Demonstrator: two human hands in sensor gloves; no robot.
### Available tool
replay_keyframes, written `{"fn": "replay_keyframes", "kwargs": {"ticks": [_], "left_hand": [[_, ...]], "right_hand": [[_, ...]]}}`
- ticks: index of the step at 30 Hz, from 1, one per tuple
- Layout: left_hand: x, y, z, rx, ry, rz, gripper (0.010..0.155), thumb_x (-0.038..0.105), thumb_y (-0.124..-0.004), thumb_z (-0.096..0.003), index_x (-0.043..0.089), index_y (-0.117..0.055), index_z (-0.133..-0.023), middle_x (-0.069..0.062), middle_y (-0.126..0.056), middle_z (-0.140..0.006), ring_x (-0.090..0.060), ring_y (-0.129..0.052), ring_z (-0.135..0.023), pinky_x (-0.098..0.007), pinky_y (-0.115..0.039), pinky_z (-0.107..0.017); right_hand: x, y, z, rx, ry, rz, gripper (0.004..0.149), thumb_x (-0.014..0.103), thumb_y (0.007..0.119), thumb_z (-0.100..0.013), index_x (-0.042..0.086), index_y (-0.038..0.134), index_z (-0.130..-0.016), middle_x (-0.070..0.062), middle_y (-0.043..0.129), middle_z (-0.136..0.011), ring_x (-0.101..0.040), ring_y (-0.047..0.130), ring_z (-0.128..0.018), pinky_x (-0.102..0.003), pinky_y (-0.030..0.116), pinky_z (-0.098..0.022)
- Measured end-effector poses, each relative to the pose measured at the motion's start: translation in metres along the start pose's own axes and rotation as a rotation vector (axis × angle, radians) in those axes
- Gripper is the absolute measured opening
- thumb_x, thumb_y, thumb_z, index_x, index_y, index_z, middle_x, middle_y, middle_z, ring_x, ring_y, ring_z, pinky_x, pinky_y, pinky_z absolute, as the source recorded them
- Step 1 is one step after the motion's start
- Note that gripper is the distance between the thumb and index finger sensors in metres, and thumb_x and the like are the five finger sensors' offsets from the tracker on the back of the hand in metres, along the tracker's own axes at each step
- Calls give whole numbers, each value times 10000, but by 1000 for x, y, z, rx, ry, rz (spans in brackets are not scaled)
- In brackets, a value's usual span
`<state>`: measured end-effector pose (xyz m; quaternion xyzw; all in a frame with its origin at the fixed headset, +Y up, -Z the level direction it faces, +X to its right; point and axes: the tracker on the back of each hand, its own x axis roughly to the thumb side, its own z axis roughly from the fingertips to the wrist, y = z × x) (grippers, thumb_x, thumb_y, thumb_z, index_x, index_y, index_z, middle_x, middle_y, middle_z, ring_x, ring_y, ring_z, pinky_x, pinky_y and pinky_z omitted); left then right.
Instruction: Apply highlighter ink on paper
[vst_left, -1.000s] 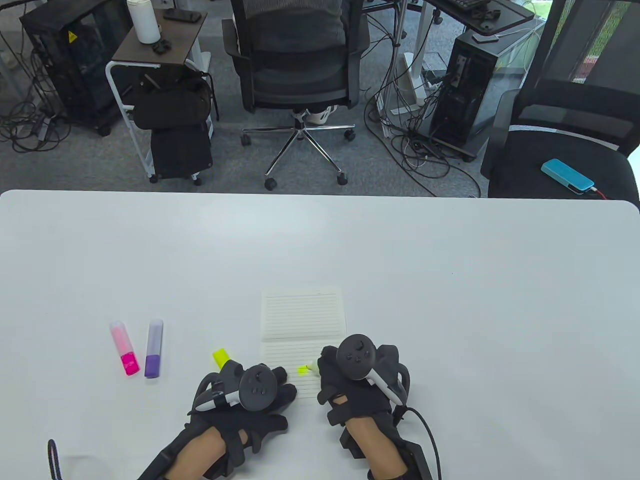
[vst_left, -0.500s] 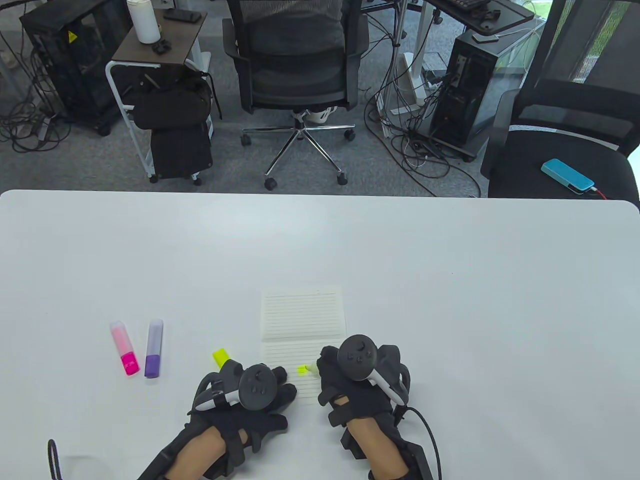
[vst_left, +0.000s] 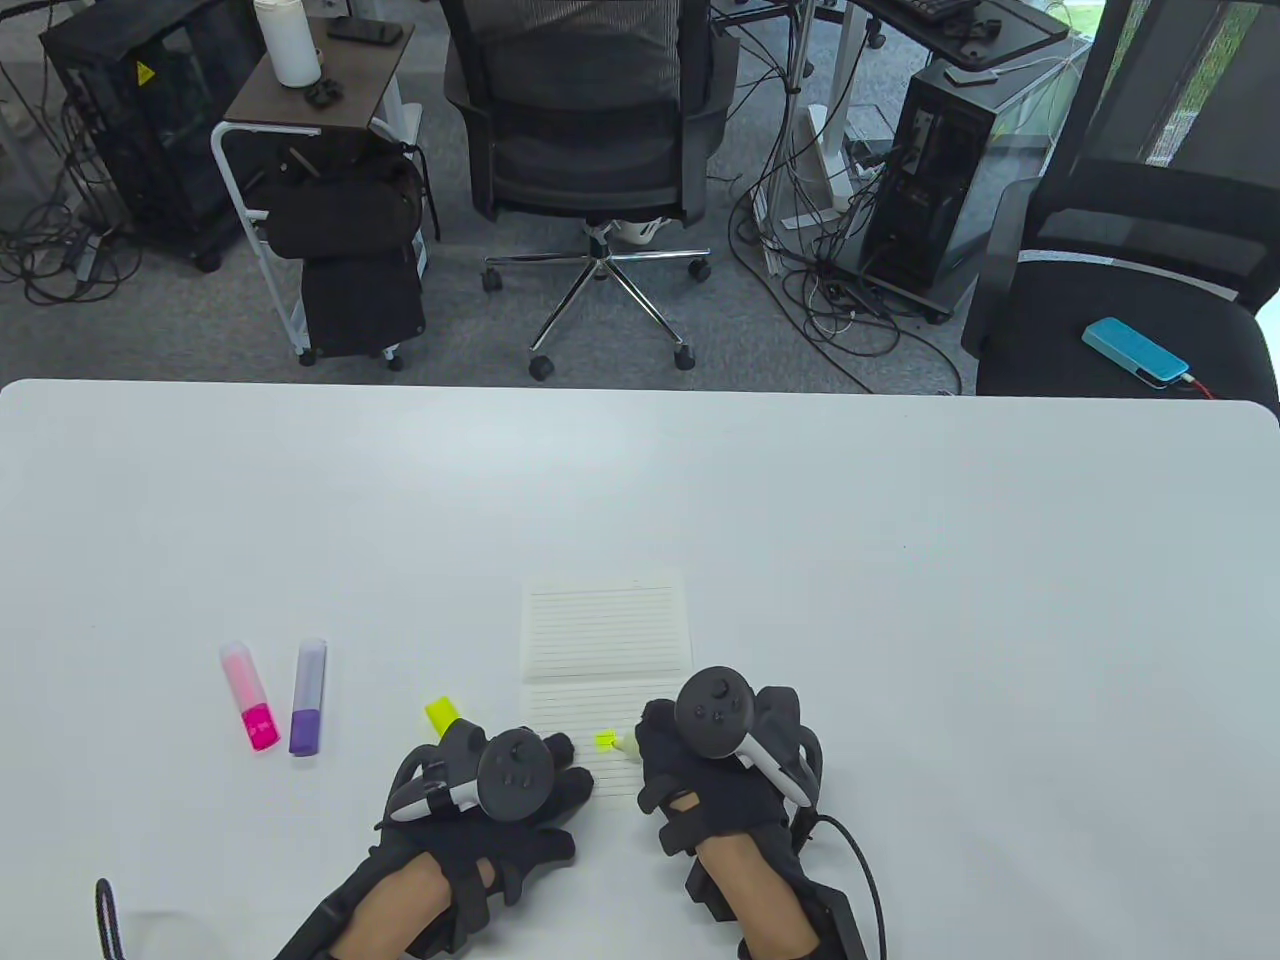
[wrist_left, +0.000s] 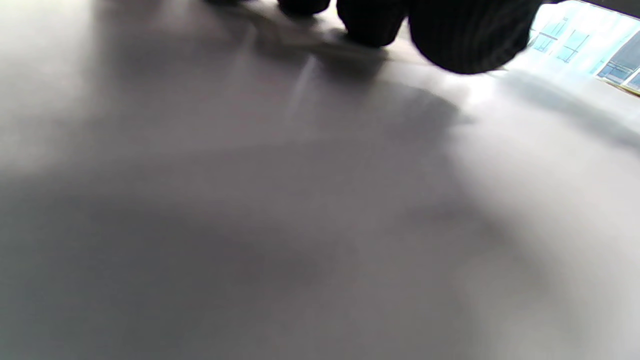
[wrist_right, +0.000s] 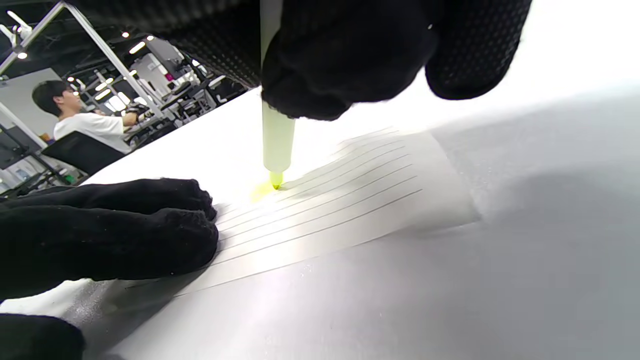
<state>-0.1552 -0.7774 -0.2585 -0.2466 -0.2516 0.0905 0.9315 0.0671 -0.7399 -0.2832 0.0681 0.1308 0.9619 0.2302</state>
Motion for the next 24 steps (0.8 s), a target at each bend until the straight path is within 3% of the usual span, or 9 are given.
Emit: {"fn": "replay_keyframes", "kwargs": {"ticks": [3, 12, 14, 19, 21, 24], "left_hand": [[0, 0, 0, 1, -2, -2, 678, 563, -744, -465, 365, -535, -1079, 49, -324, -1194, -359, -352, -1101, -666, -373, -749], [-1, 3, 3, 54, -31, -14, 671, 569, -739, -464, 344, -574, -1075, 27, -403, -1195, -384, -418, -1093, -664, -408, -746], [-3, 9, 7, 119, -53, 8, 666, 561, -743, -460, 326, -599, -1066, 9, -452, -1186, -393, -469, -1078, -664, -431, -738], [-21, 42, 32, 461, 0, 77, 605, 516, -749, -456, 282, -713, -1013, -19, -665, -1113, -380, -621, -1018, -648, -503, -722], [-38, 55, 46, 589, 120, 76, 573, 479, -757, -455, 274, -751, -990, -22, -714, -1090, -370, -674, -991, -636, -532, -717], [-65, 61, 58, 654, 328, 84, 545, 445, -770, -454, 260, -782, -967, -37, -757, -1061, -366, -720, -959, -628, -553, -712]], "right_hand": [[-3, -4, 2, -87, -29, -94, 417, 372, 734, -666, 142, 741, -1014, -93, 936, -629, -230, 925, -354, -567, 726, -582], [-14, -16, 9, -194, -83, -252, 429, 379, 716, -672, 151, 706, -1035, -90, 922, -663, -233, 926, -387, -567, 719, -589], [-16, -19, 10, -208, -87, -273, 429, 379, 714, -674, 151, 703, -1037, -90, 921, -665, -233, 925, -389, -567, 719, -589], [-21, -23, 12, -228, -100, -333, 430, 380, 712, -675, 152, 699, -1040, -90, 919, -669, -233, 925, -393, -567, 718, -591], [-23, -24, 12, -233, -108, -353, 429, 381, 711, -676, 155, 699, -1039, -89, 918, -670, -233, 925, -394, -568, 717, -591], [-24, -25, 13, -230, -114, -370, 432, 381, 711, -676, 152, 696, -1042, -89, 917, -672, -235, 924, -396, -568, 717, -592]]}}
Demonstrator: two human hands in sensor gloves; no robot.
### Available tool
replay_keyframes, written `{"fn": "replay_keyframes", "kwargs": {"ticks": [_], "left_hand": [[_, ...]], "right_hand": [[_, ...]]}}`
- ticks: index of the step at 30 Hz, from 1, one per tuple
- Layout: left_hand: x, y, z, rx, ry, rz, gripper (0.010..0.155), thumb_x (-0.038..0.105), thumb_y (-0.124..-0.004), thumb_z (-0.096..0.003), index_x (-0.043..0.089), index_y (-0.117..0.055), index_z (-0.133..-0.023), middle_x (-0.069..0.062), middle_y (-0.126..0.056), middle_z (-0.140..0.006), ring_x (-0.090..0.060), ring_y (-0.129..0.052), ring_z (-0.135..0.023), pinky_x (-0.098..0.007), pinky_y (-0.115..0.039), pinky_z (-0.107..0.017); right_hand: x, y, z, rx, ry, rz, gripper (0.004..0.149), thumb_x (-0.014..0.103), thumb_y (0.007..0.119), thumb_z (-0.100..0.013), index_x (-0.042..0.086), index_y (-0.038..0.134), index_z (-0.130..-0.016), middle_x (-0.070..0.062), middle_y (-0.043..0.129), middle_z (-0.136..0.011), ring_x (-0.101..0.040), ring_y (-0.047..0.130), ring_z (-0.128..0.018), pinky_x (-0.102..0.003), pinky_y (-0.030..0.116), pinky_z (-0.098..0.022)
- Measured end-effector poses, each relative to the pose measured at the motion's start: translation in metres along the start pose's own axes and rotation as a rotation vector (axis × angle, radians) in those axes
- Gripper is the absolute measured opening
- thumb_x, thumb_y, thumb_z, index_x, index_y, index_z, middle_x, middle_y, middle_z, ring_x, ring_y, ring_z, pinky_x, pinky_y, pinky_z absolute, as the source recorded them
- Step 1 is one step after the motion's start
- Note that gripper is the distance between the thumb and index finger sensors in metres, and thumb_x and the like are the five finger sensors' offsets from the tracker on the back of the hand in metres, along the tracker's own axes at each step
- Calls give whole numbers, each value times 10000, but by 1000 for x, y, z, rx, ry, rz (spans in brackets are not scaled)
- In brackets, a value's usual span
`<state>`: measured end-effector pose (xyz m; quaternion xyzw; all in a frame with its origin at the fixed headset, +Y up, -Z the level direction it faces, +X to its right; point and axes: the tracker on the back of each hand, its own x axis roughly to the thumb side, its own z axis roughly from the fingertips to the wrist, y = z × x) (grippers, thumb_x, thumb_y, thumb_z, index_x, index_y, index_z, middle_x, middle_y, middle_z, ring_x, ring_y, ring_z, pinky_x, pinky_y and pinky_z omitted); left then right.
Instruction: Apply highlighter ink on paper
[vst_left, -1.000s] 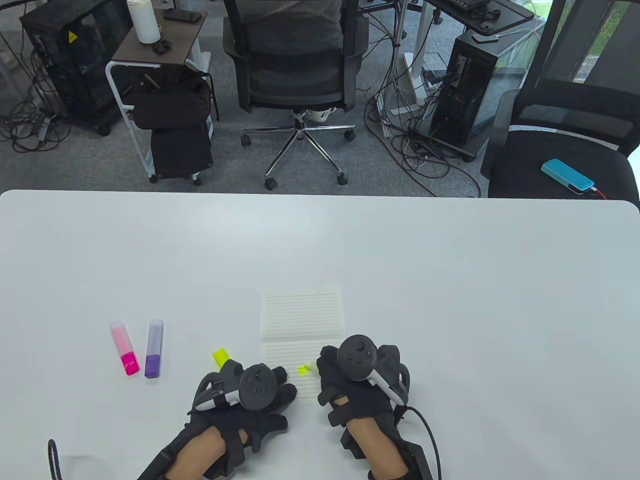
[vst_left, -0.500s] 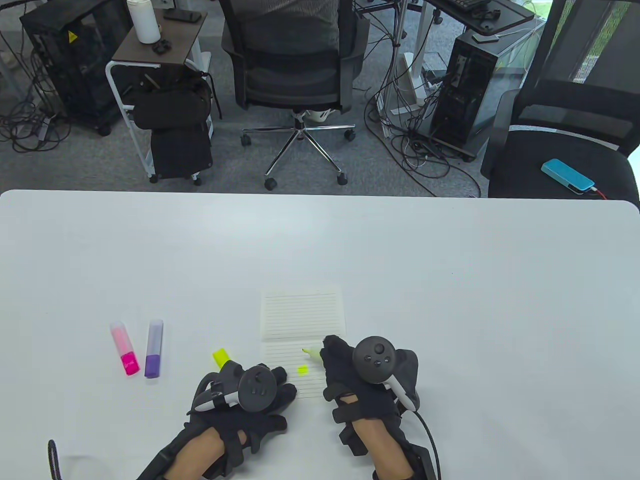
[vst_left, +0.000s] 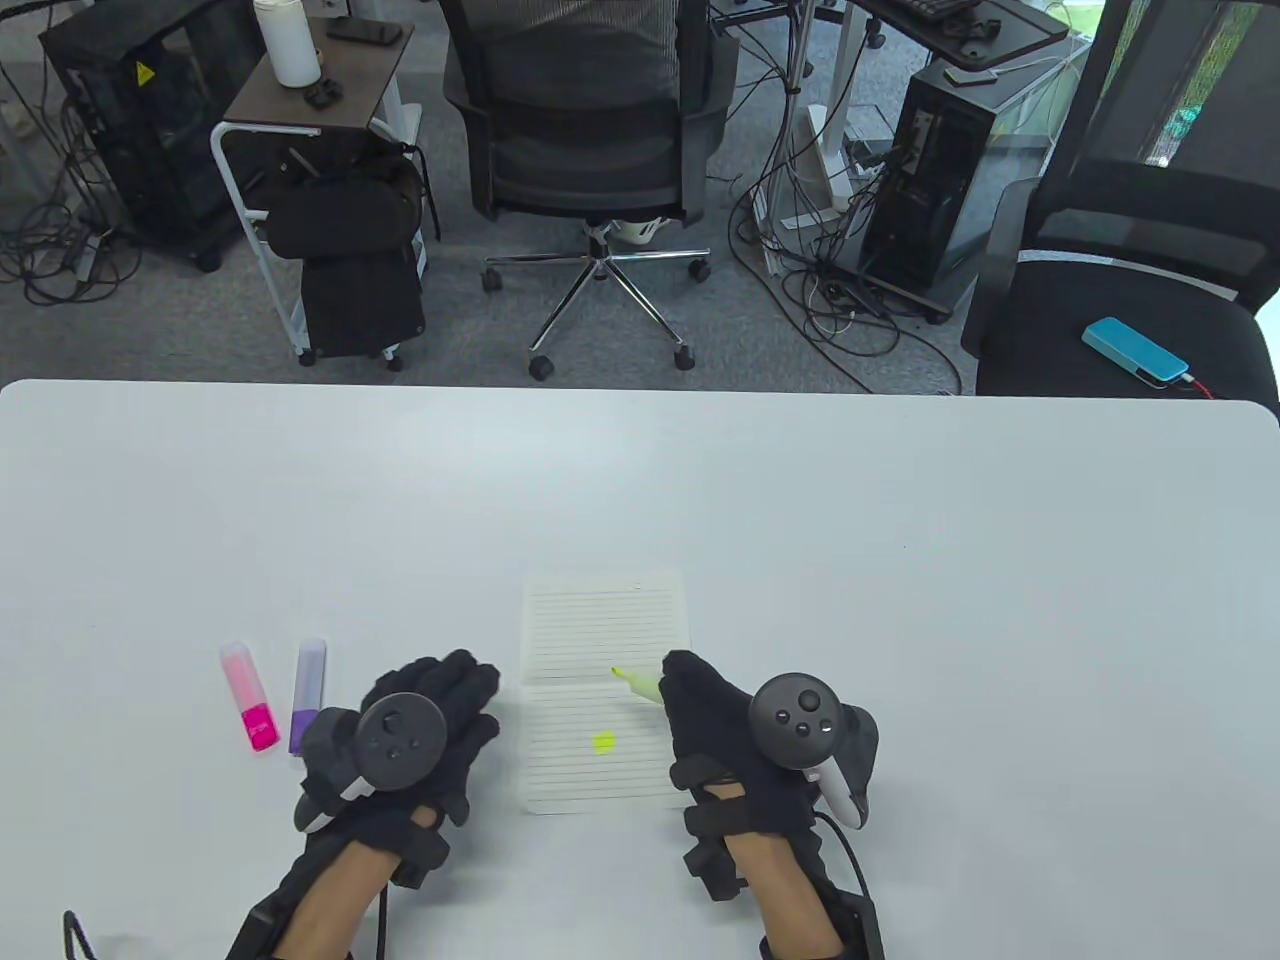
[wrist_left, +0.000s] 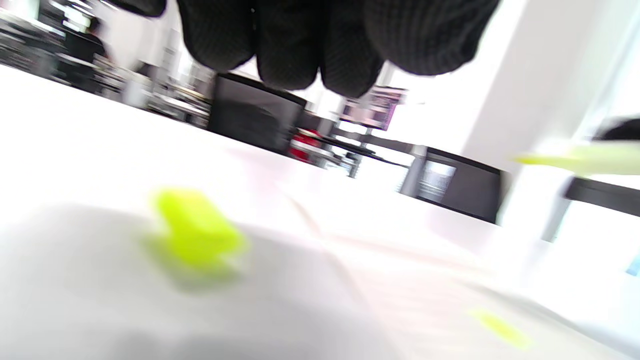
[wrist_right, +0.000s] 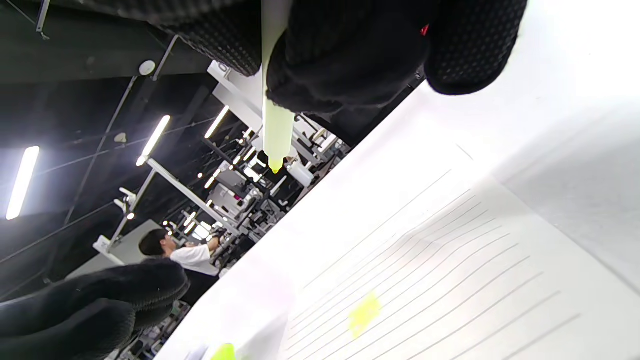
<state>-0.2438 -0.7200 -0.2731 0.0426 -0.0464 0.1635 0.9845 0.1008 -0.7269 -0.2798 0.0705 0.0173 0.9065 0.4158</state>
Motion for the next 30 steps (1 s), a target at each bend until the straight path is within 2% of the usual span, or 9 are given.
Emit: {"fn": "replay_keyframes", "kwargs": {"ticks": [3, 6, 10, 13, 17, 21, 22, 24, 30], "left_hand": [[-19, -1, -3, -26, 136, -27, 532, 432, -791, -450, 250, -798, -950, -45, -783, -1036, -365, -735, -940, -629, -553, -709], [-24, -10, -8, -107, 179, -66, 561, 432, -824, -439, 250, -771, -967, -49, -763, -1043, -371, -714, -945, -633, -533, -714], [-18, -25, -12, -213, 188, -164, 650, 510, -836, -425, 274, -699, -1015, -46, -762, -1028, -363, -711, -929, -630, -524, -718], [-12, -31, -14, -173, 240, -241, 726, 622, -804, -399, 263, -689, -1019, -44, -810, -974, -345, -765, -874, -617, -564, -702], [-5, -34, -16, -23, 328, -290, 745, 709, -712, -395, 219, -788, -950, -27, -965, -815, -311, -915, -721, -578, -698, -623], [8, -45, -21, -110, 376, -480, 729, 709, -728, -411, 214, -787, -942, 18, -994, -765, -252, -973, -653, -530, -772, -582], [10, -46, -22, -147, 373, -488, 709, 695, -734, -422, 217, -785, -943, 29, -990, -770, -238, -976, -656, -521, -778, -585], [13, -45, -21, -107, 344, -464, 645, 631, -784, -428, 211, -823, -915, 30, -1010, -747, -234, -992, -637, -520, -789, -576], [16, -46, -24, -117, 281, -404, 595, 545, -852, -414, 222, -835, -913, 2, -1000, -775, -256, -974, -681, -547, -757, -609]], "right_hand": [[0, 0, 0, 3, -2, -1, 430, 381, 710, -676, 154, 698, -1041, -91, 917, -672, -236, 924, -396, -568, 716, -593], [0, 1, 0, 9, -4, -6, 429, 380, 711, -676, 155, 697, -1041, -90, 917, -673, -235, 925, -397, -568, 715, -593], [0, 2, 0, 20, -5, -8, 430, 381, 711, -675, 154, 697, -1041, -92, 917, -672, -236, 925, -396, -569, 715, -593], [0, 2, 0, 26, -4, -8, 429, 380, 711, -676, 154, 699, -1040, -91, 917, -672, -237, 925, -396, -569, 715, -593], [1, 4, -1, 36, -3, -7, 429, 380, 711, -676, 155, 697, -1042, -90, 917, -672, -236, 924, -397, -568, 716, -593], [2, 6, -1, 43, -1, -5, 428, 380, 712, -675, 157, 699, -1041, -92, 918, -672, -236, 924, -396, -568, 715, -593], [2, 6, -1, 44, 0, -5, 428, 380, 711, -676, 157, 698, -1041, -91, 917, -673, -236, 924, -397, -568, 715, -594], [2, 6, -1, 45, 0, -6, 430, 381, 712, -675, 155, 699, -1041, -92, 918, -672, -237, 925, -396, -569, 715, -593], [2, 5, -1, 46, -2, -19, 428, 380, 711, -676, 156, 699, -1040, -91, 918, -672, -236, 925, -397, -569, 715, -593]]}}
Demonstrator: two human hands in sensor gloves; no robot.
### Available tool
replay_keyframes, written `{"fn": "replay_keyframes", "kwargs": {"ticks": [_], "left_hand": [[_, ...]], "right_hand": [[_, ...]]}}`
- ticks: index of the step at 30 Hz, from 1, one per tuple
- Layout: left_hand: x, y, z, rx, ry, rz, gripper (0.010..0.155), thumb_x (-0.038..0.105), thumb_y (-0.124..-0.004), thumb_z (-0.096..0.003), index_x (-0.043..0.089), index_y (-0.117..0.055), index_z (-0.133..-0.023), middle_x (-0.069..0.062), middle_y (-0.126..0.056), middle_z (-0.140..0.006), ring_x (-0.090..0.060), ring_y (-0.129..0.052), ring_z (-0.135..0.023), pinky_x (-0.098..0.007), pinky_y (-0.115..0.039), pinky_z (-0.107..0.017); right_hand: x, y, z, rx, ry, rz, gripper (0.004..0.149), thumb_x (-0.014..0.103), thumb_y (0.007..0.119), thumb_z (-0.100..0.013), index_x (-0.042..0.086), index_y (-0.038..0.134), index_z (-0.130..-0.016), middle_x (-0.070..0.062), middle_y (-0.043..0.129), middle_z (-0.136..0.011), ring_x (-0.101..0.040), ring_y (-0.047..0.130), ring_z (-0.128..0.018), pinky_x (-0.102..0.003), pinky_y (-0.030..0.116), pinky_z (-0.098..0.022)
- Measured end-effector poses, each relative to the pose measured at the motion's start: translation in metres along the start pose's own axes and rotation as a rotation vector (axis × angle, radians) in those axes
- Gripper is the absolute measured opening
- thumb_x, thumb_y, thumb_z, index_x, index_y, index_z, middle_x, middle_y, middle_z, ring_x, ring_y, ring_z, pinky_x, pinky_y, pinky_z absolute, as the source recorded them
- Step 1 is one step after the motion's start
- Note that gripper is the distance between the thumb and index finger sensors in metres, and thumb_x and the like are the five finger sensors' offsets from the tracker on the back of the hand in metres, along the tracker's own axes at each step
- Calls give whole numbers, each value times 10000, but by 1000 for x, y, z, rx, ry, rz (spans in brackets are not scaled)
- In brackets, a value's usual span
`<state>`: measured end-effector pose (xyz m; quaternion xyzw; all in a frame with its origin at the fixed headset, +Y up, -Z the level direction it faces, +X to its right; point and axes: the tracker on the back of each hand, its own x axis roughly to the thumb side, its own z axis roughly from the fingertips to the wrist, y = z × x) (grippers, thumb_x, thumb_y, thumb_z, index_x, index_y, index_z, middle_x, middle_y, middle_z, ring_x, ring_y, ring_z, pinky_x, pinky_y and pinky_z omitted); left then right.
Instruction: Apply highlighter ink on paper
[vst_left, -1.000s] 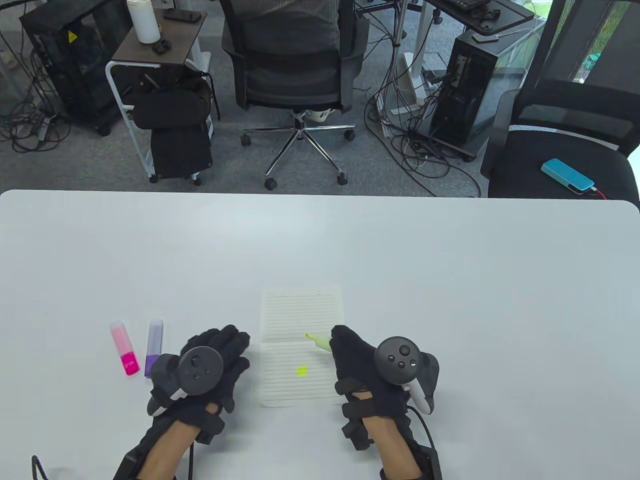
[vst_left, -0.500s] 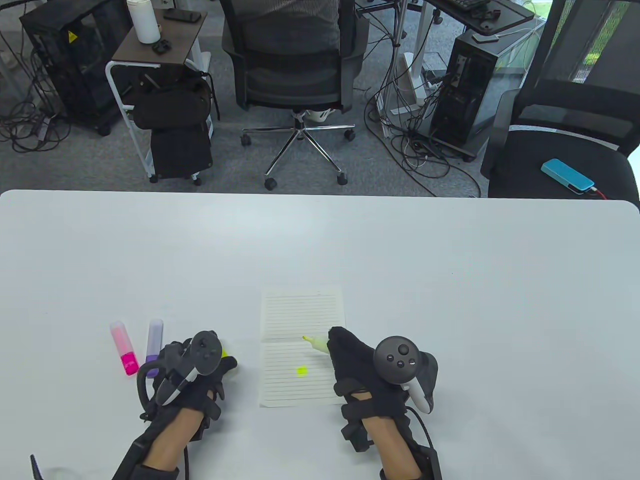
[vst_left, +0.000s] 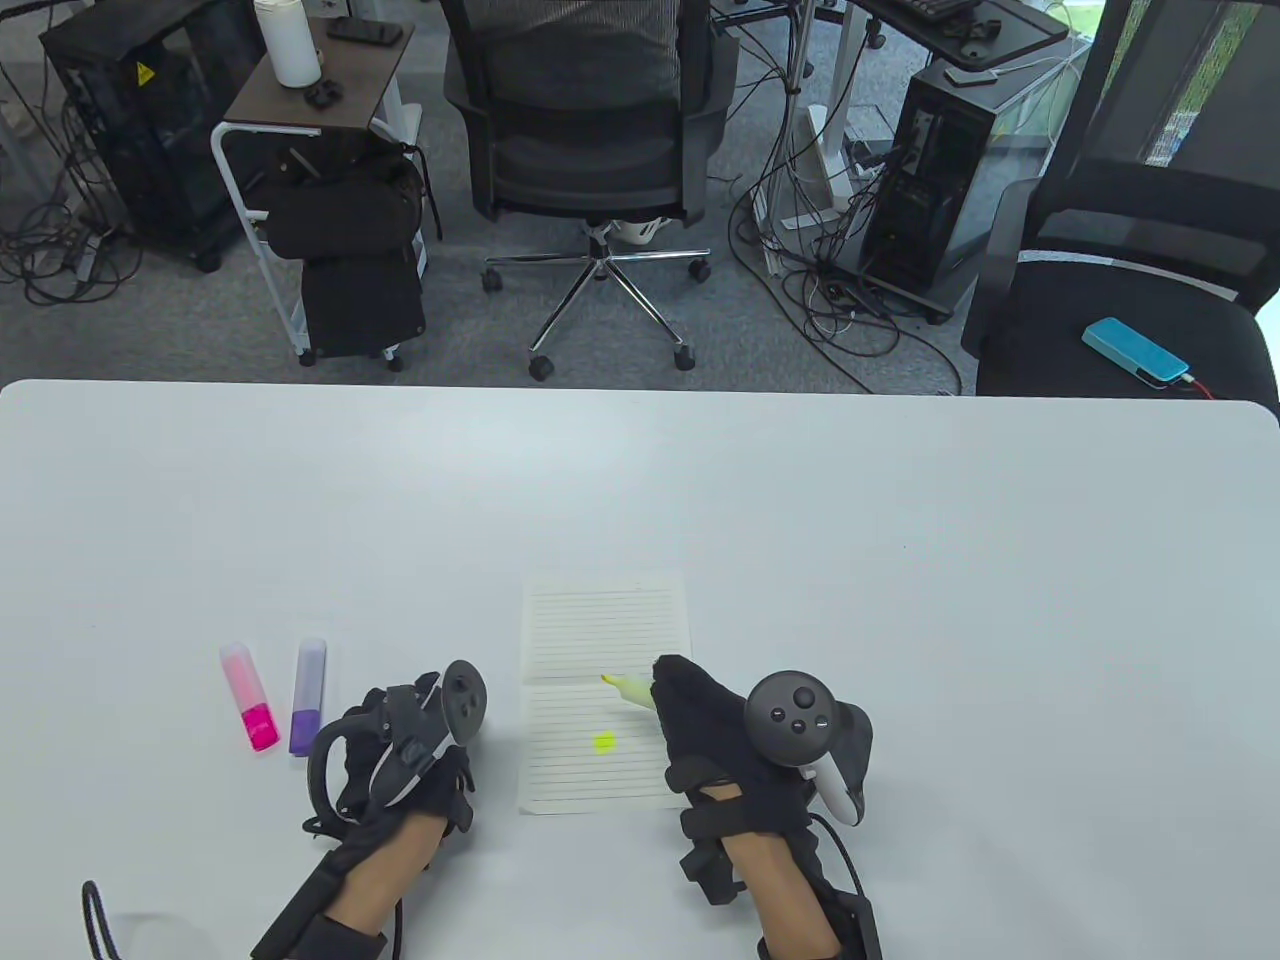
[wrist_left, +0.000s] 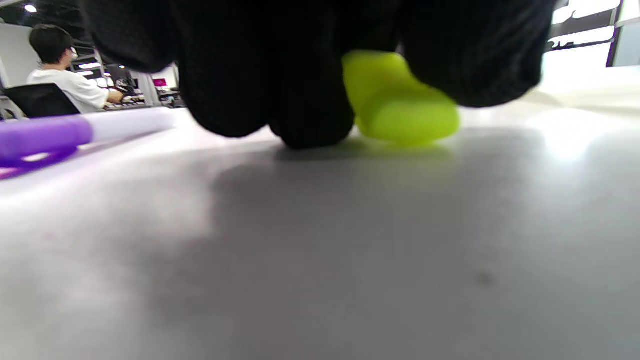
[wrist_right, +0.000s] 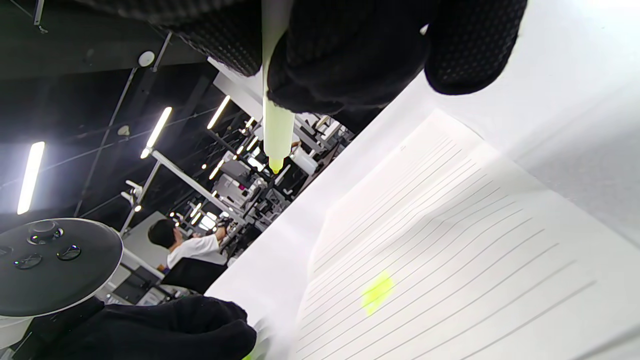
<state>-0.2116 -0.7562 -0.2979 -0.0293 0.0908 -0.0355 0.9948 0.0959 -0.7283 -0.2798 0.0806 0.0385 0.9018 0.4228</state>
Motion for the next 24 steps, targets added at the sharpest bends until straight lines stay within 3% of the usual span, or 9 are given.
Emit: {"fn": "replay_keyframes", "kwargs": {"ticks": [6, 9, 15, 21, 24], "left_hand": [[3, -2, -2, -49, -70, 71, 572, 467, -926, -398, 279, -816, -927, -32, -930, -853, -296, -915, -752, -587, -706, -644], [1, -2, -1, -61, -63, 64, 661, 472, -936, -385, 176, -779, -955, -40, -923, -847, -284, -926, -728, -599, -713, -637], [-7, -6, -5, -145, -58, 156, 562, 448, -916, -390, 215, -803, -889, -1, -870, -834, -276, -862, -755, -623, -646, -669], [-7, 3, 4, -72, -99, 149, 548, 421, -932, -365, 266, -802, -875, -16, -910, -894, -293, -923, -791, -588, -706, -655], [-14, 21, 13, -5, -212, 381, 557, 421, -920, -362, 262, -785, -879, -15, -950, -838, -274, -992, -735, -564, -754, -626]], "right_hand": [[-3, 6, -3, 36, 2, -11, 429, 382, 712, -675, 159, 697, -1042, -91, 917, -674, -237, 924, -399, -568, 714, -596], [-3, 6, -4, 38, 2, -7, 428, 381, 712, -675, 158, 699, -1041, -91, 917, -674, -237, 924, -399, -570, 714, -596], [-4, 5, -4, 37, -2, -6, 432, 381, 712, -675, 154, 697, -1042, -92, 916, -674, -238, 923, -400, -570, 712, -597], [-1, 3, -6, 60, -88, -31, 431, 383, 716, -672, 165, 699, -1043, -93, 916, -679, -239, 922, -405, -569, 714, -601], [3, -2, -6, 69, -191, -72, 430, 383, 719, -669, 179, 697, -1047, -95, 910, -695, -244, 920, -422, -573, 710, -609]]}}
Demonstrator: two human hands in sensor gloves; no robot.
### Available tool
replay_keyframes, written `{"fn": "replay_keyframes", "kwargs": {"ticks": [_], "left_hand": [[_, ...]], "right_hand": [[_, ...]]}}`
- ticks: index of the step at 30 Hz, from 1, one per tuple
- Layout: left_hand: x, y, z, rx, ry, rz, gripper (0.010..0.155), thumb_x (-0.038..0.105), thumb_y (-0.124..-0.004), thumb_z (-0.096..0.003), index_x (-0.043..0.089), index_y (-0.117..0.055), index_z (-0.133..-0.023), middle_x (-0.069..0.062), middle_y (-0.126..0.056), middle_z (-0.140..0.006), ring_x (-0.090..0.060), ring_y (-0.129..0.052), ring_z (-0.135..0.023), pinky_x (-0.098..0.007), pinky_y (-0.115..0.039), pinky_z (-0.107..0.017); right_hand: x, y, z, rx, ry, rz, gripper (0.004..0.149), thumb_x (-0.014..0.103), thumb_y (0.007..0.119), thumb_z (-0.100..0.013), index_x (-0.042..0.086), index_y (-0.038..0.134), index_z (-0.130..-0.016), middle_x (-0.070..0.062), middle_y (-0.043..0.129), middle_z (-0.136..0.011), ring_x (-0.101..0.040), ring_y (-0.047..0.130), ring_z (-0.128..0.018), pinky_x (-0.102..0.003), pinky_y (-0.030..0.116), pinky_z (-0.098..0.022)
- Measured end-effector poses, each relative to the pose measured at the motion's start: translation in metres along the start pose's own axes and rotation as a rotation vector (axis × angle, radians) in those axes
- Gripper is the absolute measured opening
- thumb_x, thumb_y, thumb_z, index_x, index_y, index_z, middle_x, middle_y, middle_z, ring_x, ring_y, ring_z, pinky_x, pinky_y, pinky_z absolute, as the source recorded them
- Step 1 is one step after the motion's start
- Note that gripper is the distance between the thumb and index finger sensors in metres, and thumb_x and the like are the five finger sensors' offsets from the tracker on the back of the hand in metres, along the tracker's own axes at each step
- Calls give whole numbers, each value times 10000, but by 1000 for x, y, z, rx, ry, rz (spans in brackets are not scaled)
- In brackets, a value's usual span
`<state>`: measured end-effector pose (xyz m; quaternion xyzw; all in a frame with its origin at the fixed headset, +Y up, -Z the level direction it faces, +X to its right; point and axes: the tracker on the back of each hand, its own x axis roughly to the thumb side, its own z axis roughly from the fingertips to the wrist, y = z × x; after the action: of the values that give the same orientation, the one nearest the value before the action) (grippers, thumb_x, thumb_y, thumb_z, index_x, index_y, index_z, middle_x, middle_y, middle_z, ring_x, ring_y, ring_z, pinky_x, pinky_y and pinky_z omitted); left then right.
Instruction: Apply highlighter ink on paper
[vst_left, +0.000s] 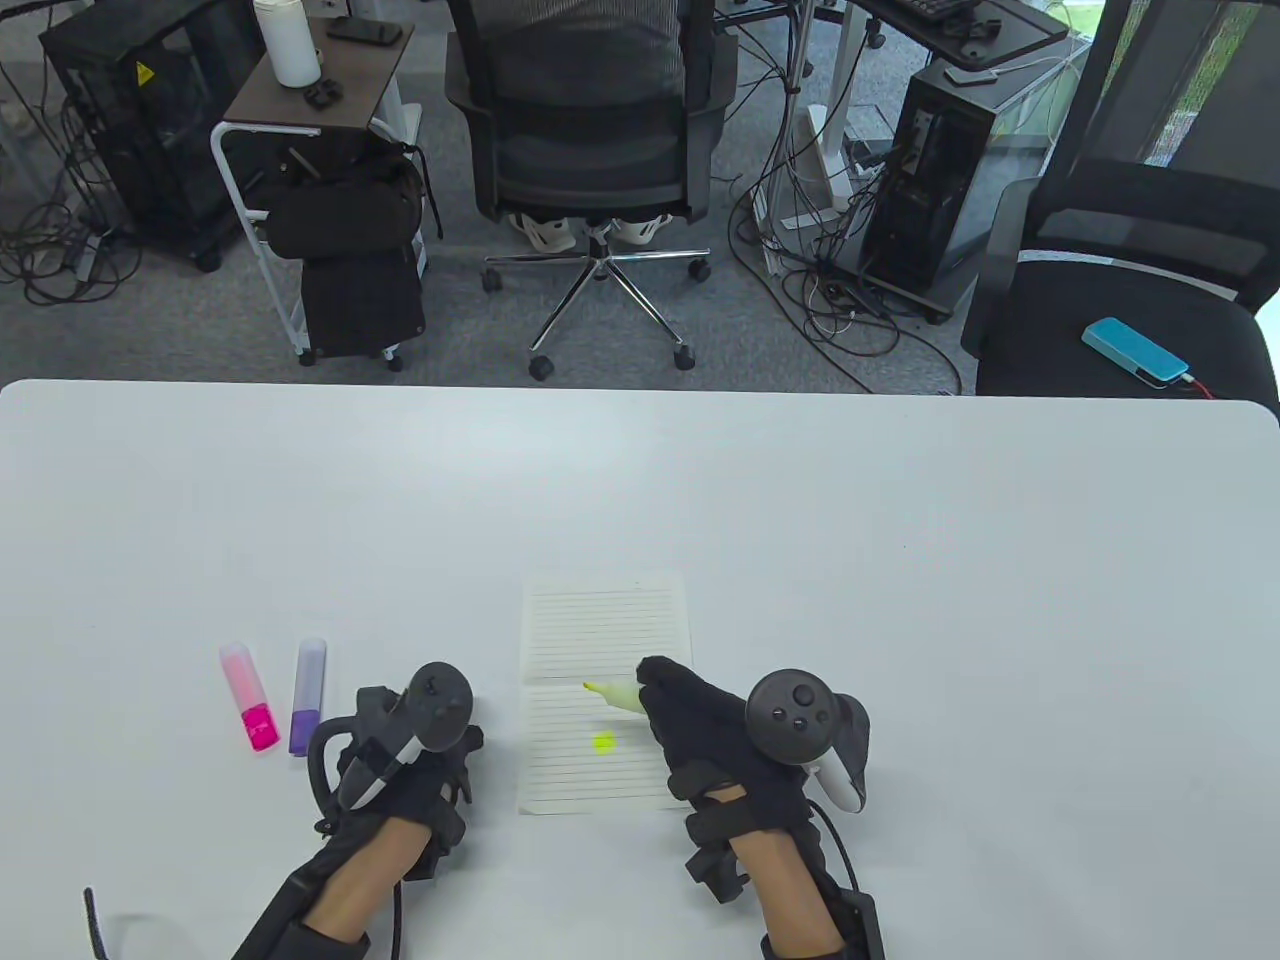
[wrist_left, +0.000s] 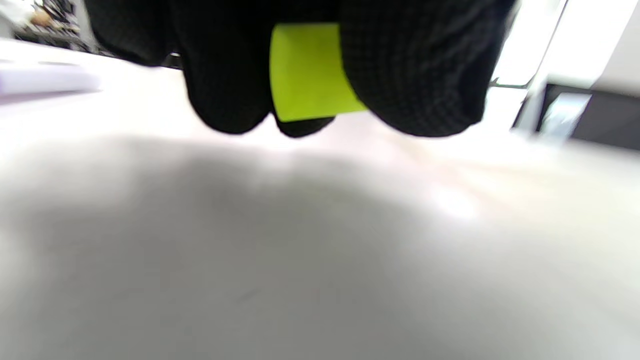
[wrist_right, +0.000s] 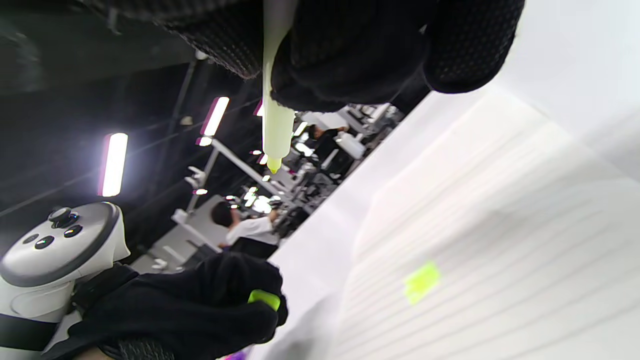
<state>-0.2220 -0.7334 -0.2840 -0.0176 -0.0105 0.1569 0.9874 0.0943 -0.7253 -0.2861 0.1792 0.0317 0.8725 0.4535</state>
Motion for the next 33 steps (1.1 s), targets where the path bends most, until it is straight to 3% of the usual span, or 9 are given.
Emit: {"fn": "replay_keyframes", "kwargs": {"ticks": [4, 7, 9, 22, 33], "left_hand": [[-3, 9, 11, 32, -240, 402, 558, 463, -825, -397, 275, -761, -918, -7, -927, -794, -247, -957, -667, -581, -725, -625], [-3, 5, 9, -59, -364, 752, 559, 480, -752, -428, 252, -758, -939, -21, -912, -777, -243, -941, -635, -587, -715, -618], [0, 3, 8, -105, -407, 861, 560, 476, -743, -436, 247, -748, -947, -26, -902, -784, -247, -931, -641, -593, -704, -622], [7, 0, 10, -112, -507, 865, 567, 482, -762, -436, 234, -751, -947, -15, -906, -797, -244, -938, -656, -595, -706, -626], [20, -8, 15, -130, -536, 711, 588, 512, -823, -422, 223, -770, -931, 1, -917, -765, -230, -944, -631, -594, -711, -622]], "right_hand": [[6, -8, 3, -32, -122, -101, 428, 385, 721, -668, 194, 694, -1050, -95, 904, -712, -248, 918, -441, -575, 707, -617], [8, -13, 5, -48, -193, -181, 429, 386, 722, -667, 197, 695, -1051, -95, 904, -713, -249, 918, -444, -576, 707, -618], [8, -13, 5, -44, -211, -220, 429, 386, 723, -667, 197, 696, -1051, -94, 905, -713, -250, 917, -444, -576, 706, -618], [15, 4, 0, 144, -245, -183, 421, 380, 742, -658, 186, 729, -1031, -101, 919, -685, -258, 919, -419, -584, 713, -608], [20, 26, -4, 247, -241, -138, 428, 375, 742, -658, 180, 713, -1039, -103, 913, -700, -263, 918, -432, -589, 709, -610]]}}
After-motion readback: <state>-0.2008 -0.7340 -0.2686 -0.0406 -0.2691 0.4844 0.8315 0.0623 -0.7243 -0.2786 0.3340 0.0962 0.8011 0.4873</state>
